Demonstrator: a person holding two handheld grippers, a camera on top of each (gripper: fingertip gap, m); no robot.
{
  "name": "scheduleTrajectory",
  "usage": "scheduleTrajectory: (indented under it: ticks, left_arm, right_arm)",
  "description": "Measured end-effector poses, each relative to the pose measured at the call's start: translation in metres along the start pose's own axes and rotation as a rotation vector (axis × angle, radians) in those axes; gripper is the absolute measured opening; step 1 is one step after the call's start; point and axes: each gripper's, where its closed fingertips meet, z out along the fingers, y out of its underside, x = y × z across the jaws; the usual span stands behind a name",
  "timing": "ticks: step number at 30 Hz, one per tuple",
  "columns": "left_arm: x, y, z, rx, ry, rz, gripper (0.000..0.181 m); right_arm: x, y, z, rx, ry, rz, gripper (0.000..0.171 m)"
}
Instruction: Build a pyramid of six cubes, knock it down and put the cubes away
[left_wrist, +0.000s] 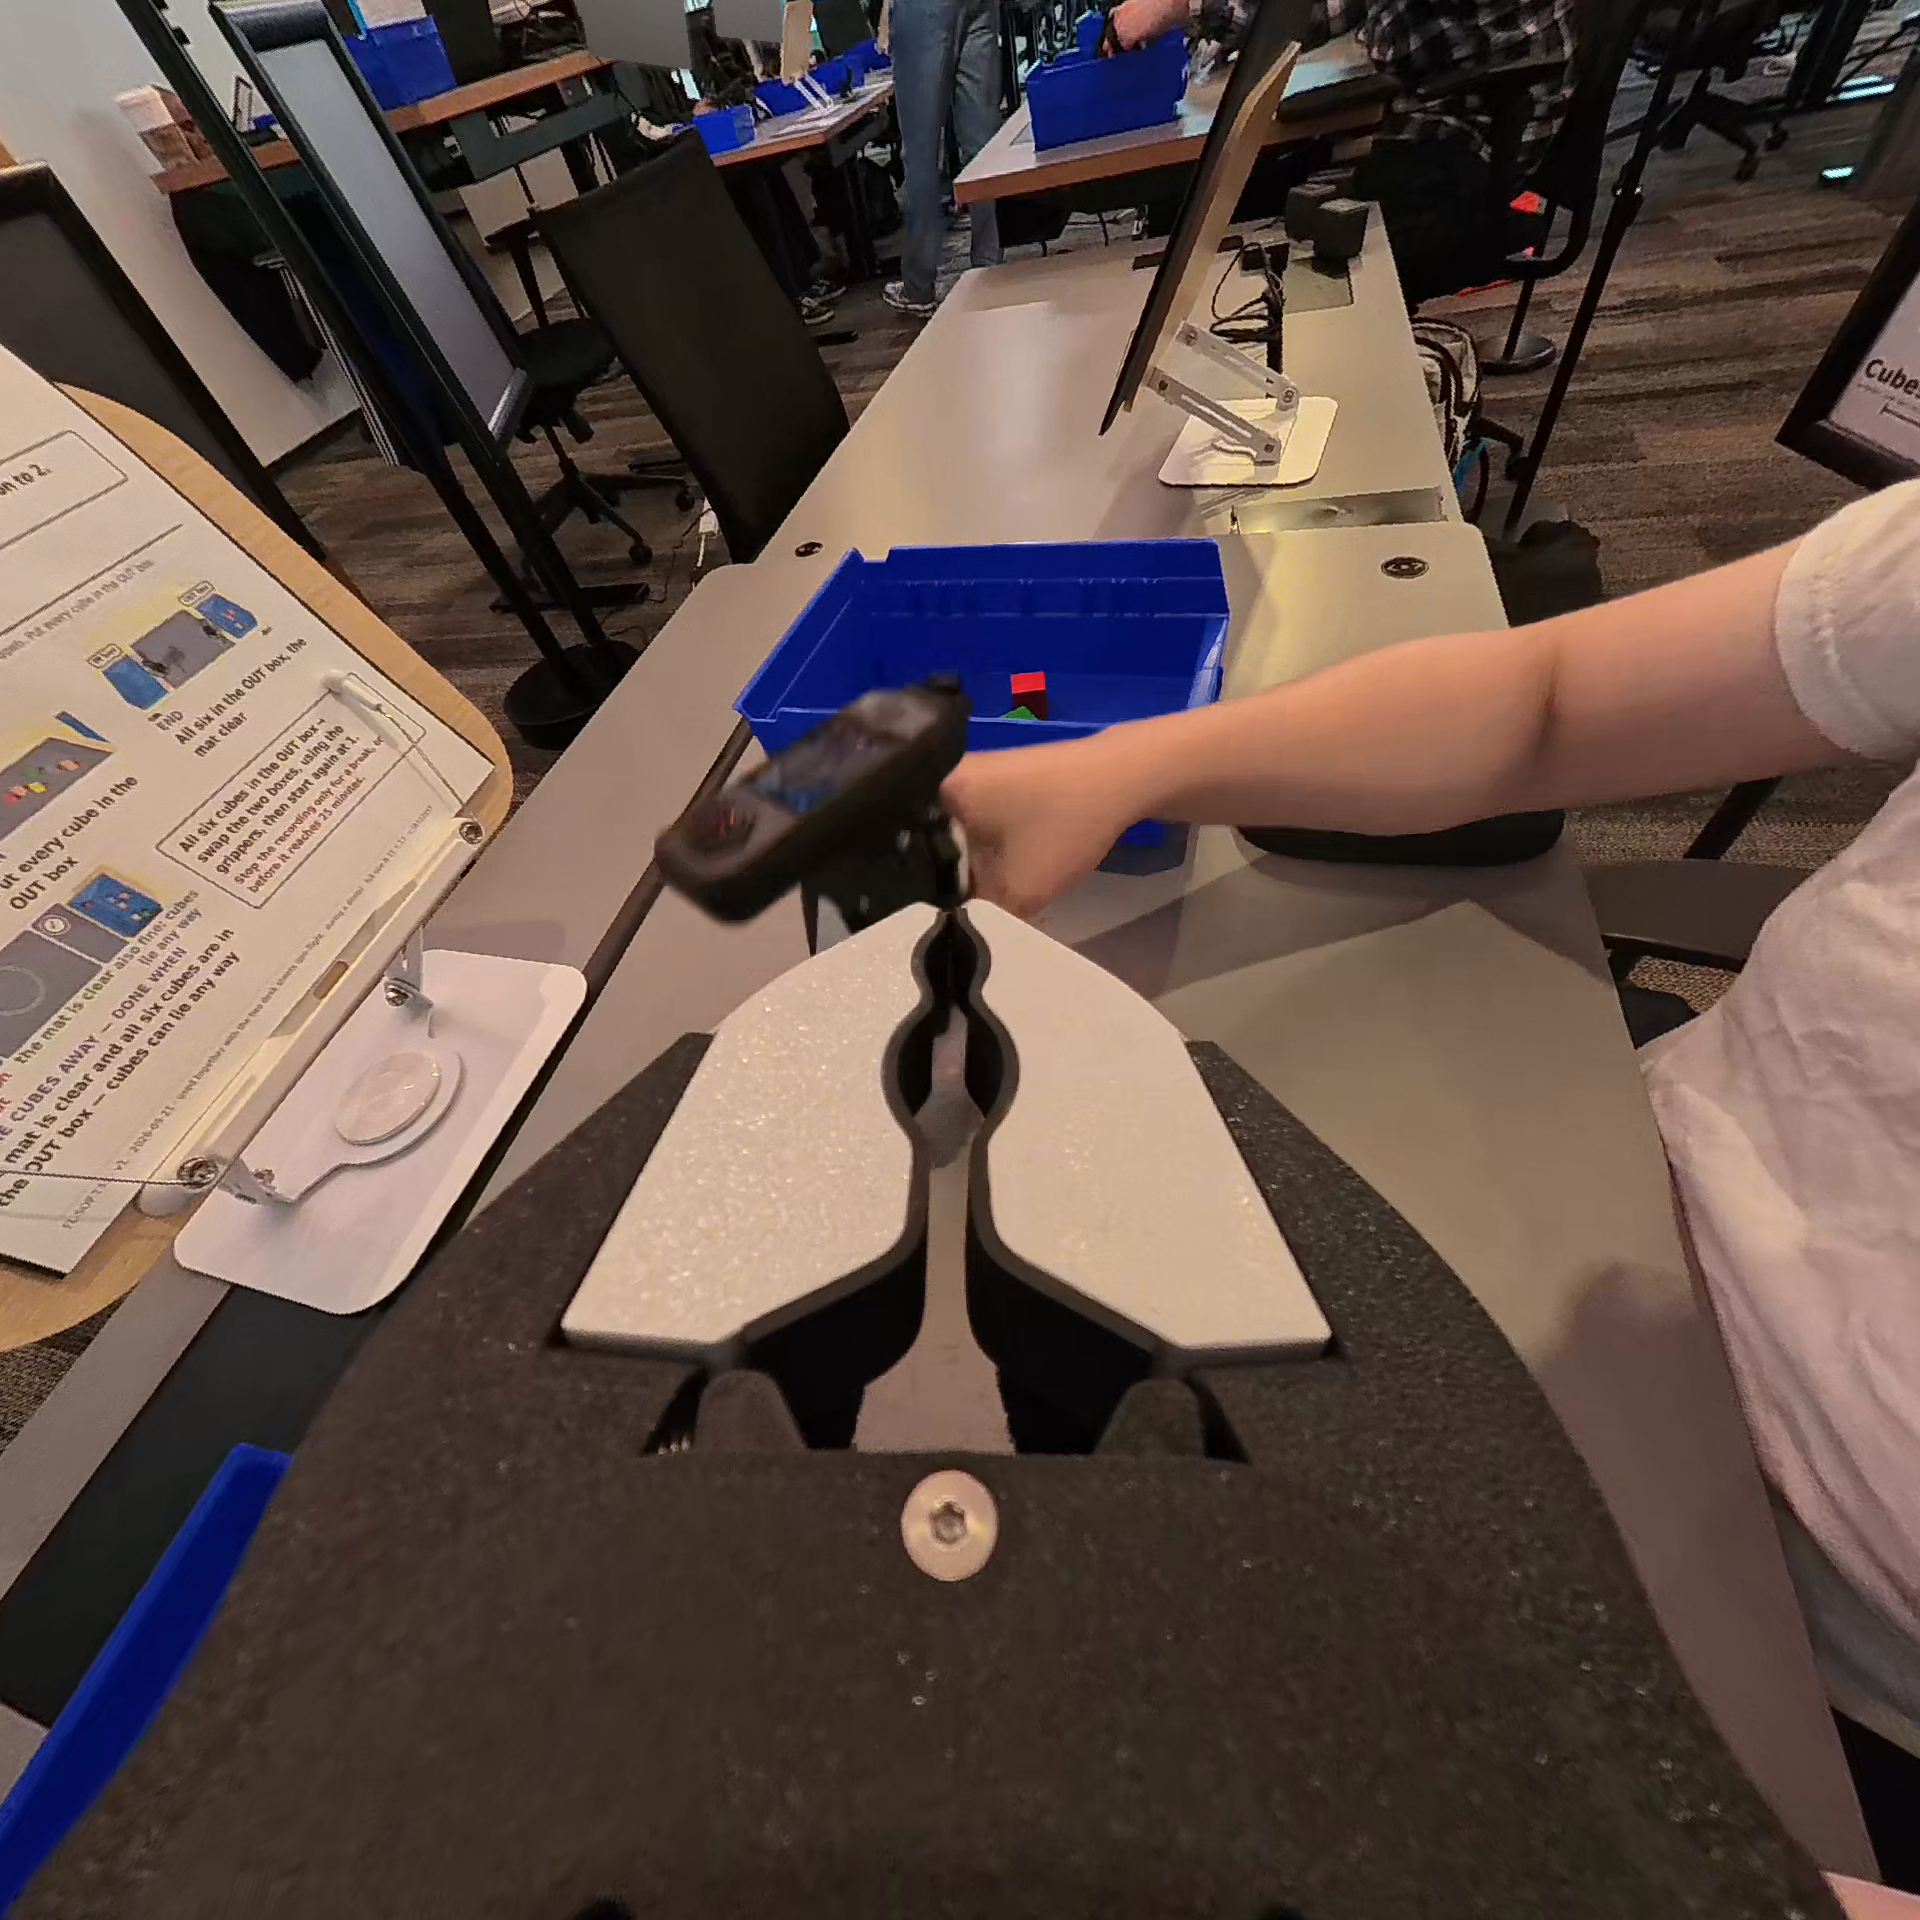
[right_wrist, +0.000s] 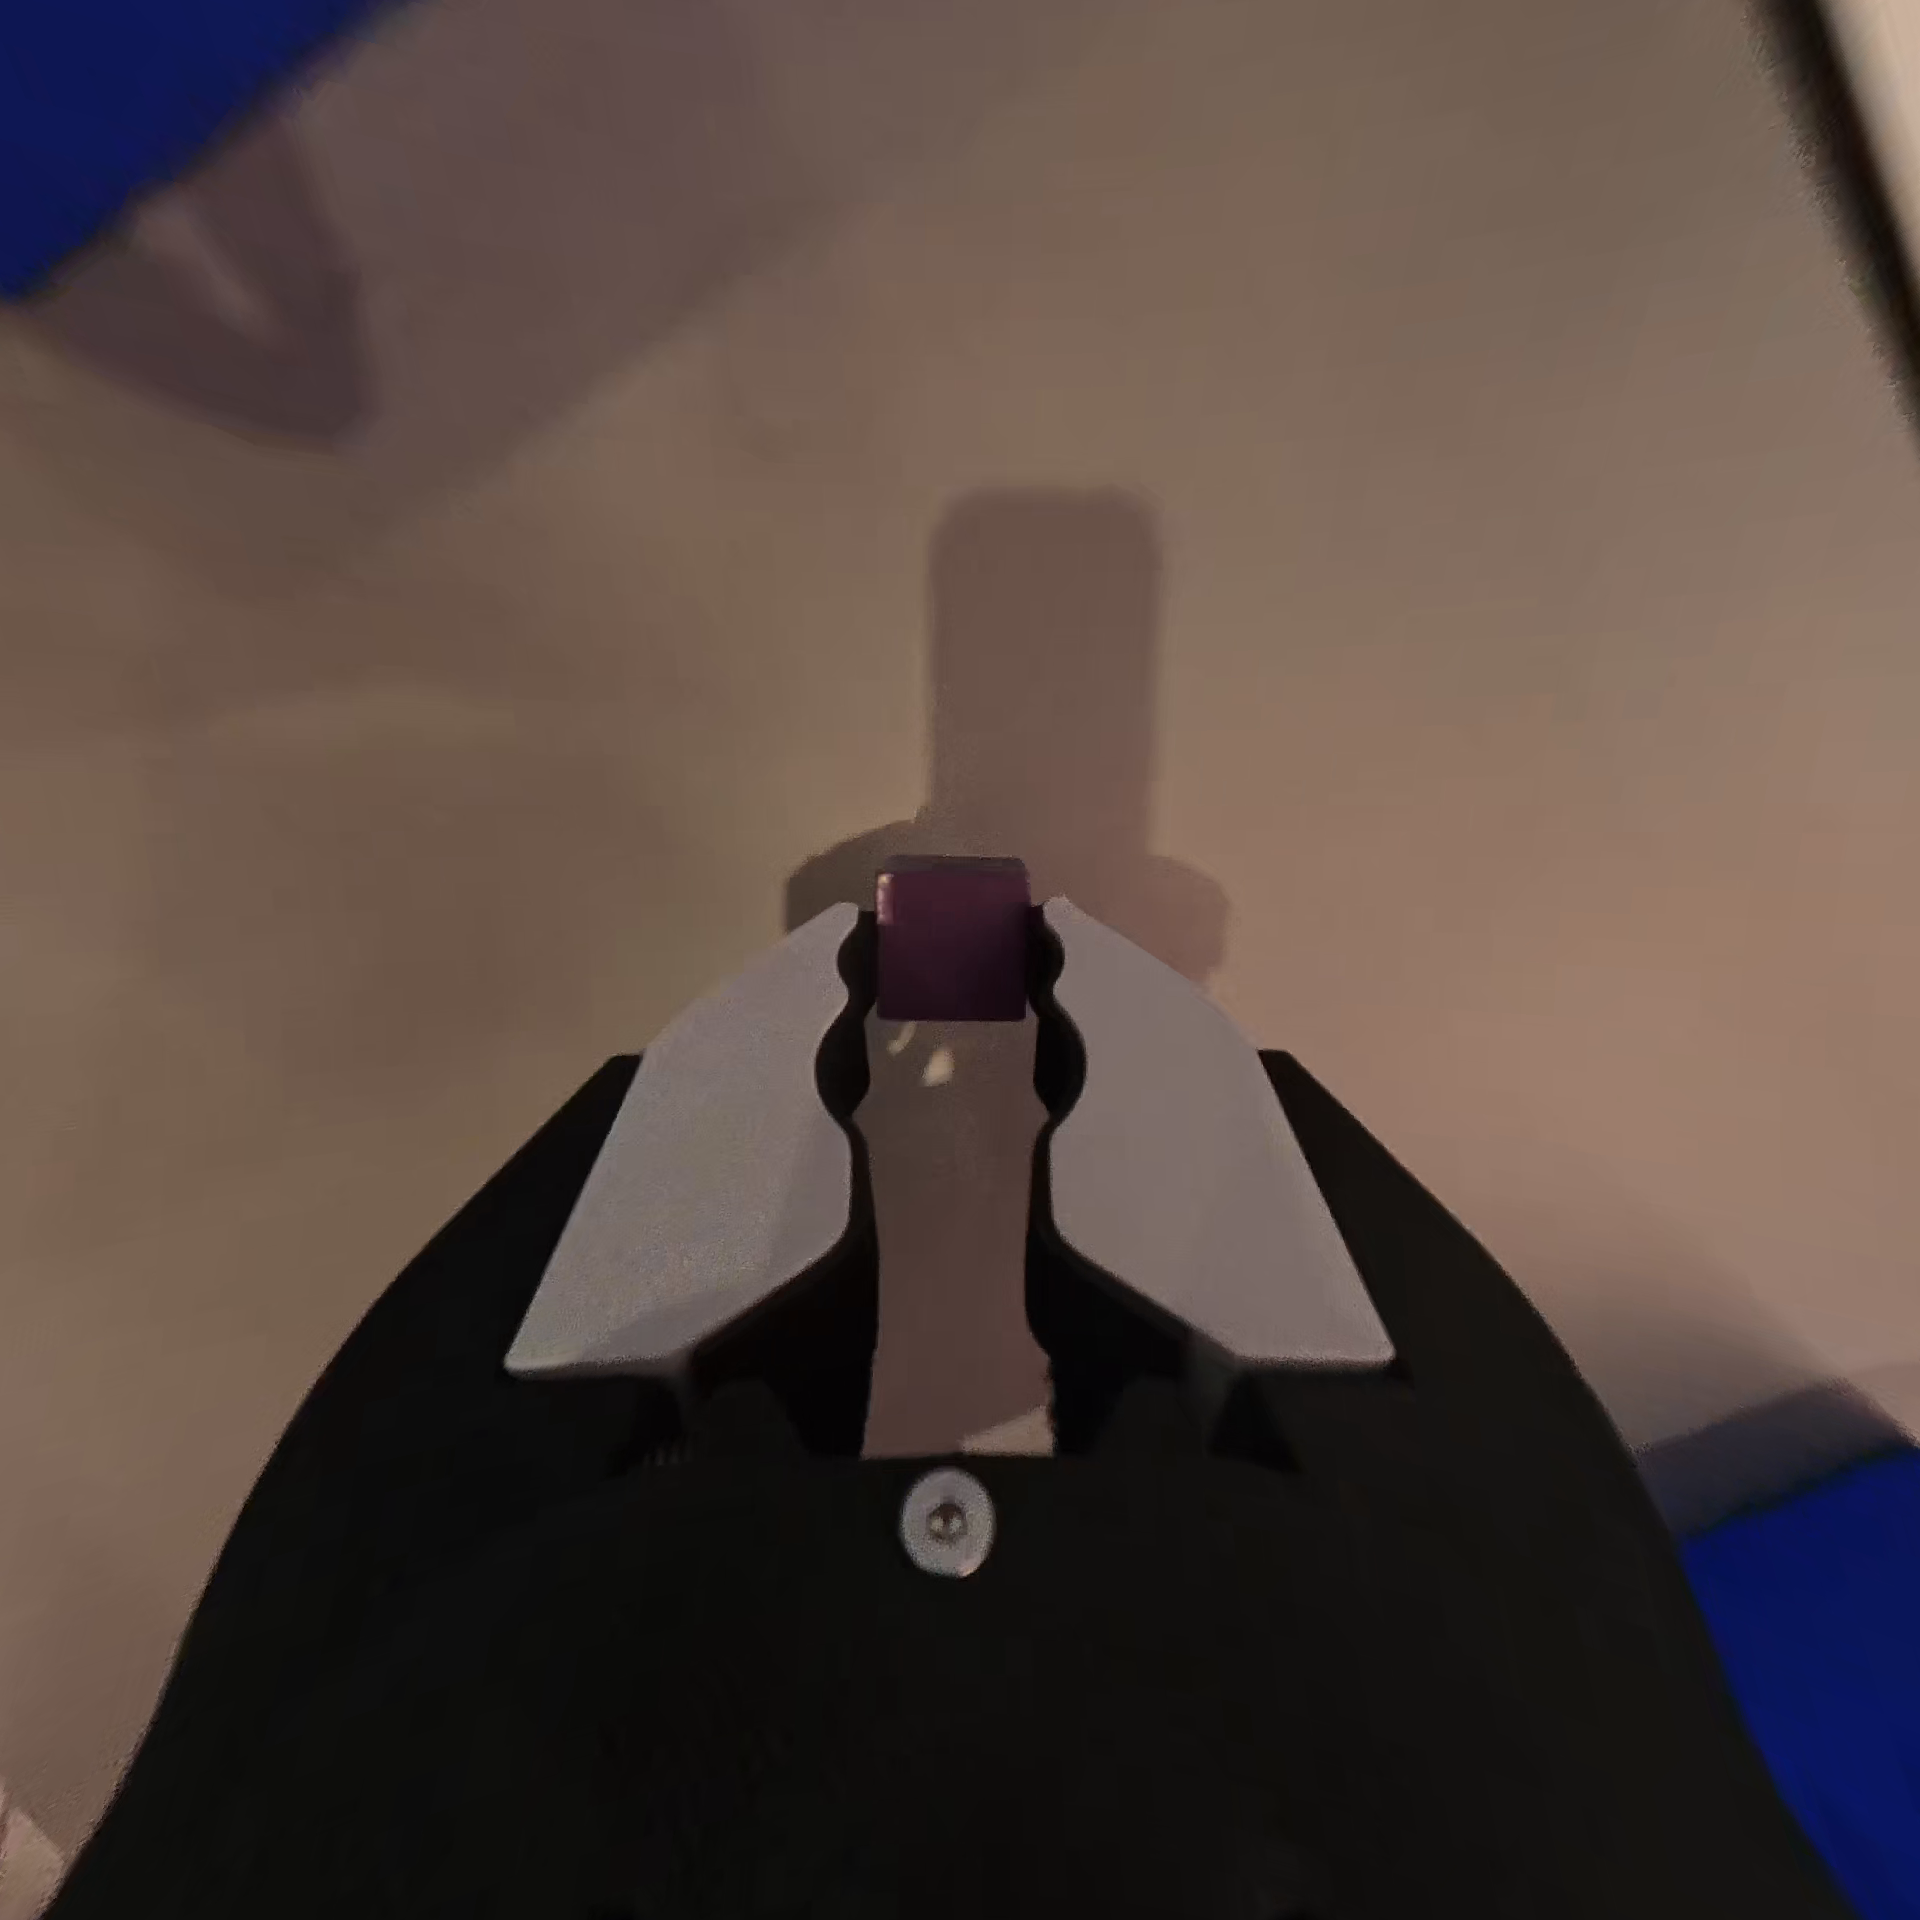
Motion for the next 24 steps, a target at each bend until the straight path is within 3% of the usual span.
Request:
scheduleTrajectory:
  ticks: [4, 6, 8, 11, 16, 18, 24]
  left_arm:
    - [-0.001, -0.002, -0.004, 0.012, -0.008, -0.002, 0.000]
    - [-0.001, -0.003, -0.006, 0.018, -0.009, -0.002, 0.000]
    - [-0.002, -0.004, -0.006, 0.024, -0.011, -0.001, 0.000]
    - [0.000, -0.005, -0.006, 0.028, -0.006, 0.001, 0.000]
    - [0.002, -0.004, -0.004, 0.020, -0.004, 0.004, 0.000]
    - [0.002, -0.003, -0.002, 0.015, -0.004, 0.001, 0.000]
    - [0.005, -0.001, 0.003, -0.003, 0.005, 0.000, 0.000]
  right_arm:
    - [0.015, -0.021, -0.122, 0.283, 0.174, -0.014, 0.029]
    - [0.049, -0.003, -0.182, 0.380, 0.319, 0.057, 0.029]
    - [0.088, 0.036, -0.213, 0.380, 0.391, 0.215, 0.029]
    - [0.123, 0.109, -0.199, 0.240, 0.345, 0.428, 0.030]
    - [0.112, 0.190, -0.125, -0.044, 0.174, 0.508, 0.031]
    - [0.107, 0.208, -0.106, -0.132, 0.164, 0.494, 0.031]
    - [0.117, 0.218, -0.084, -0.175, 0.207, 0.481, 0.031]
